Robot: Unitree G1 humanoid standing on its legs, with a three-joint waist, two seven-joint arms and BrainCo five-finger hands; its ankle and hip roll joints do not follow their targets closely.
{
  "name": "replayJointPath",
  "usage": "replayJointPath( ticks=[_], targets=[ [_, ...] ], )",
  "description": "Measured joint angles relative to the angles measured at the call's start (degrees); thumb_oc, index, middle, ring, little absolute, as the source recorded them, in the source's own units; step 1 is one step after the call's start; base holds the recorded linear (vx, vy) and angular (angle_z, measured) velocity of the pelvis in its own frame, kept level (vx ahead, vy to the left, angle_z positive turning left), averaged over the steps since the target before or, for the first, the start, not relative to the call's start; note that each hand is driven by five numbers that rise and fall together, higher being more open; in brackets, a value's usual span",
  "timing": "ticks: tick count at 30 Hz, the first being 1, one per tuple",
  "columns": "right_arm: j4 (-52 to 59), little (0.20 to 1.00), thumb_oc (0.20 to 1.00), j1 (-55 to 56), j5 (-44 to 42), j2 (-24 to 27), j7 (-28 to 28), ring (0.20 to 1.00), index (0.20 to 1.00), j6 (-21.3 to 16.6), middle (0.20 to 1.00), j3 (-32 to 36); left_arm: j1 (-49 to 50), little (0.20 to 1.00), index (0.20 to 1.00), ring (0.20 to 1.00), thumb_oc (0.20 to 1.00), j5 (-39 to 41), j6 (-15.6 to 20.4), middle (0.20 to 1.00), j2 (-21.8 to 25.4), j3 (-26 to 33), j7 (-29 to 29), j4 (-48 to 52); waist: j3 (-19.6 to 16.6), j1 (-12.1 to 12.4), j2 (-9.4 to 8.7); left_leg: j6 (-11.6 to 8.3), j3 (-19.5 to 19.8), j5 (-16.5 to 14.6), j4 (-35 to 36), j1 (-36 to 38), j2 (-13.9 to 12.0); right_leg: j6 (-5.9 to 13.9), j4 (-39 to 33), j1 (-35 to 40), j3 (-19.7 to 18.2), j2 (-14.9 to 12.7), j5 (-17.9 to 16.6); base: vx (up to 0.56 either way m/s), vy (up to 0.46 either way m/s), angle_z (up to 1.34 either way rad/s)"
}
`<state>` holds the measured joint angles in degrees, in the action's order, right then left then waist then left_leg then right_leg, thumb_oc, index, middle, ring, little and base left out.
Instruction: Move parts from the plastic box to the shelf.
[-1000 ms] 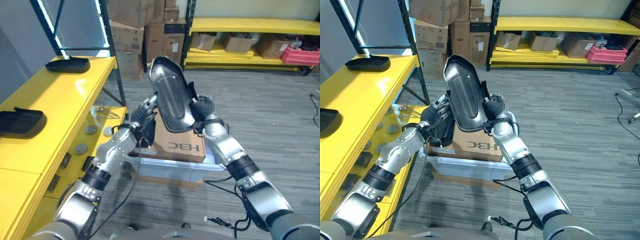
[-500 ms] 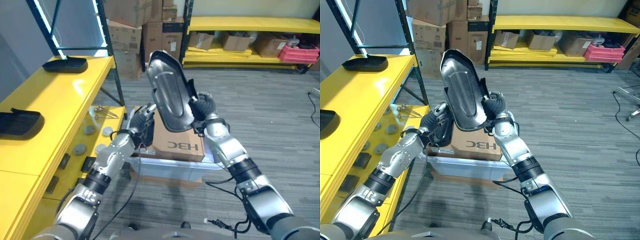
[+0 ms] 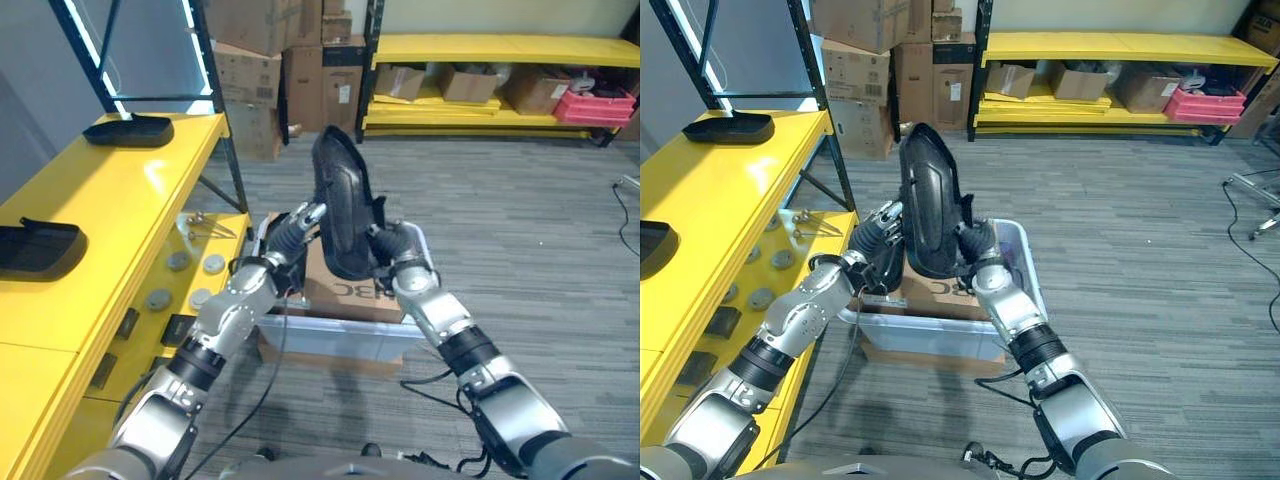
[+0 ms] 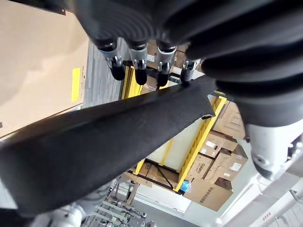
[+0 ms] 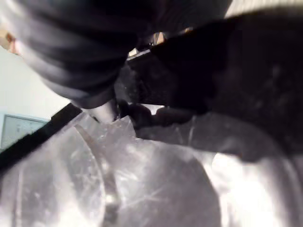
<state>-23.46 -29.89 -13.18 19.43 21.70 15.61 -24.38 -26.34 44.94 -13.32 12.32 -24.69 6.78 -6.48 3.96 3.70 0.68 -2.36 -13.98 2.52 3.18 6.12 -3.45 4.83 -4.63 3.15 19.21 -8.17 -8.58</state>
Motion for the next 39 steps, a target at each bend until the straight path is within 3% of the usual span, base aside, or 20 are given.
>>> replayJointPath(
  ticks=[9,14,24,32,39],
  targets=[
    [0.0,0.2,0.2,0.3,0.0,-0.7,-0.2,0.2,0.2,0.9,0.2,-1.5,0.0,1.0,1.0,1.0,1.0,0.0,-0.1,1.0,0.0,-2.8,1.9,0.5,0.0,0.6,0.02,0.0,0.1,0.0,0.0,-0.1,0.0,0.0,0.0,0.0,0.1,0.0,0.0,0.0,0.0,0.0],
    [0.3,0.2,0.2,0.3,-1.2,-0.4,2.6,0.2,0.2,0.9,0.2,-1.9,0.3,1.0,1.0,1.0,1.0,0.0,0.0,1.0,0.5,-2.7,4.2,0.3,0.0,0.9,0.06,0.0,0.1,0.0,0.0,-0.1,0.0,-0.01,0.0,0.0,0.1,0.0,0.0,0.0,0.0,0.0],
    [7.1,0.2,0.2,2.8,-4.7,3.8,7.3,0.2,0.2,0.6,0.2,6.6,3.9,1.0,1.0,1.0,1.0,-1.7,-1.3,1.0,3.6,6.8,3.8,0.3,0.0,1.4,0.34,0.0,0.6,0.0,0.0,0.2,0.0,-0.07,0.0,0.6,0.3,0.0,0.1,0.01,0.001,0.02],
    [7.0,0.2,0.2,2.8,-4.6,3.0,7.0,0.2,0.2,0.4,0.2,6.6,4.2,1.0,1.0,1.0,1.0,-4.3,-4.1,1.0,1.8,6.2,2.8,-0.1,0.0,1.2,1.03,0.0,0.7,0.0,0.0,0.4,0.0,-0.06,0.0,0.8,0.3,0.0,0.1,0.0,0.0,0.0],
    [6.8,0.2,0.2,2.8,-4.4,2.4,4.8,0.2,0.2,0.3,0.2,6.4,3.8,1.0,1.0,1.0,1.0,-3.9,-4.0,1.0,-0.1,3.0,1.1,-4.9,-0.1,0.7,1.22,0.0,0.6,0.0,0.0,0.2,0.0,-0.05,0.0,0.6,0.2,0.0,0.2,0.0,0.0,0.0]
  ],
)
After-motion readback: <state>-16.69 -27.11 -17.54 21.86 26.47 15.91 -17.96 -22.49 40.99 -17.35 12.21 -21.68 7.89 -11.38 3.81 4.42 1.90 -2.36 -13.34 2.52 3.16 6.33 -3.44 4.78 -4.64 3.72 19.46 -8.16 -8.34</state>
